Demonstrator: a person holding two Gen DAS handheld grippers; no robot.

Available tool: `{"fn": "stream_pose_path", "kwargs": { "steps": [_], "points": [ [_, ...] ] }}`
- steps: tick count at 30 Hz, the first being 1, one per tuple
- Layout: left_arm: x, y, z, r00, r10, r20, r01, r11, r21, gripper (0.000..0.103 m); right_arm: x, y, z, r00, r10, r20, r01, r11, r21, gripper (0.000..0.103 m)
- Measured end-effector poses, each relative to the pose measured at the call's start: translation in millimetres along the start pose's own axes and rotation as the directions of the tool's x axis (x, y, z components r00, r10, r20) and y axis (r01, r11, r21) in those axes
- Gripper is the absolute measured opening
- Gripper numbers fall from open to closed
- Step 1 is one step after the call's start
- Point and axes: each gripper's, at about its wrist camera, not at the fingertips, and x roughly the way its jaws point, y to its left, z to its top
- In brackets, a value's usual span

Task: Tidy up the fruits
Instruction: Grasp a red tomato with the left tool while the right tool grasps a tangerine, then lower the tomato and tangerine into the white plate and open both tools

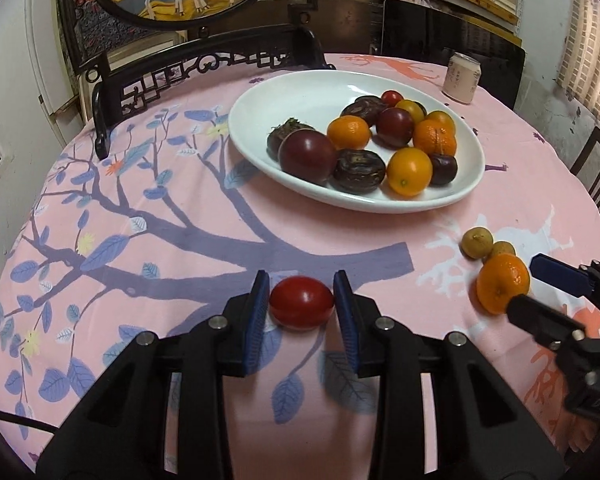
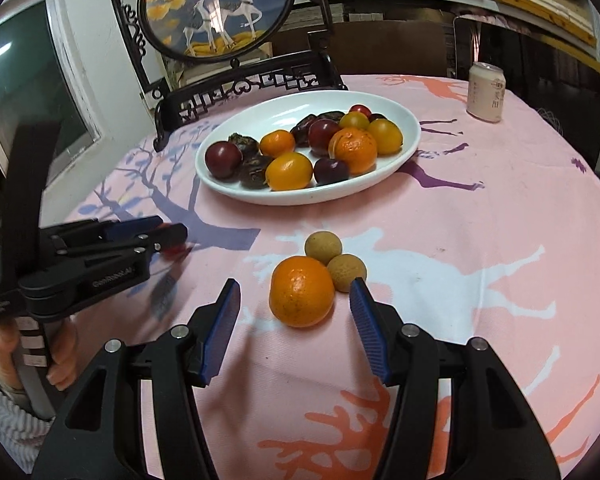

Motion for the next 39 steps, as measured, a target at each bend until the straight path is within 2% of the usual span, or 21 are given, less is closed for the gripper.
{"fn": "stream_pose_path", "kwargs": {
  "steps": [1, 4, 6, 13, 19, 23, 28, 29, 30, 31, 33, 34, 36, 38, 39],
  "points": [
    [0, 0, 0, 1.000, -0.003, 0.002, 0.003, 1.000, 0.002, 0.034, 3, 0, 0, 1.000, -0.005, -0.006, 0.005, 1.000, -0.005, 0.056],
    [0, -2, 0, 1.000, -0.006, -0.001, 0.006, 1.000, 0.013, 0.034, 11, 4, -2, 0.999, -0.017, -0.034, 0.017, 1.000, -0.026, 0.041],
    [3, -6, -1, 1.000, -0.005, -0.011, 0.005, 1.000, 0.028, 0.034, 11, 3, -2, 0.999, 0.003, -0.036, -0.004, 1.000, -0.022, 0.038],
    [7, -10, -4, 1.000, 0.021, -0.015, -0.020, 0.999, 0.048, 0.035, -1, 0, 1, 1.000, 0.014, 0.010, -0.014, 1.000, 0.003, 0.037],
    [-8, -5, 2, 0.999, 0.001, 0.042, -0.001, 1.000, 0.019, 0.033, -14, -16, 6, 0.998, 0.010, 0.067, -0.015, 0.997, 0.071, 0.037],
    [-25, -3, 6, 0.994, -0.006, 0.108, 0.005, 1.000, 0.008, 0.030, -21, -22, 9, 0.996, 0.017, 0.092, -0.026, 0.995, 0.095, 0.037],
    [-36, 1, 10, 0.989, -0.049, 0.138, 0.050, 0.999, 0.001, 0.030, -25, -28, 12, 0.994, 0.024, 0.106, -0.036, 0.993, 0.115, 0.037],
    [-35, 1, 9, 0.989, -0.078, 0.123, 0.078, 0.997, 0.004, 0.044, -23, -29, 12, 0.995, 0.025, 0.100, -0.038, 0.992, 0.122, 0.037],
    [-34, 1, 7, 0.989, -0.100, 0.109, 0.100, 0.995, 0.006, 0.069, -23, -30, 11, 0.995, 0.027, 0.097, -0.039, 0.991, 0.126, 0.037],
    [-35, 0, 6, 0.989, -0.093, 0.114, 0.093, 0.996, 0.007, 0.076, -23, -31, 11, 0.995, 0.031, 0.094, -0.043, 0.991, 0.129, 0.037],
    [-38, -8, 2, 0.989, -0.034, 0.144, 0.027, 0.998, 0.048, 0.077, -24, -30, 11, 0.995, 0.035, 0.097, -0.047, 0.991, 0.128, 0.037],
    [-36, -10, 1, 0.990, -0.031, 0.139, 0.023, 0.998, 0.060, 0.077, -25, -30, 11, 0.994, 0.036, 0.099, -0.049, 0.991, 0.127, 0.037],
    [-19, -15, -2, 0.997, -0.023, 0.075, 0.017, 0.997, 0.078, 0.077, -25, -30, 11, 0.994, 0.039, 0.100, -0.052, 0.990, 0.128, 0.037],
    [-5, -16, -4, 1.000, 0.011, 0.027, -0.014, 0.996, 0.087, 0.076, -25, -30, 11, 0.994, 0.043, 0.098, -0.056, 0.990, 0.129, 0.037],
    [-3, -15, -5, 1.000, 0.006, 0.018, -0.007, 0.997, 0.081, 0.073, -25, -30, 11, 0.994, 0.044, 0.098, -0.057, 0.990, 0.130, 0.037]
  ]
}}
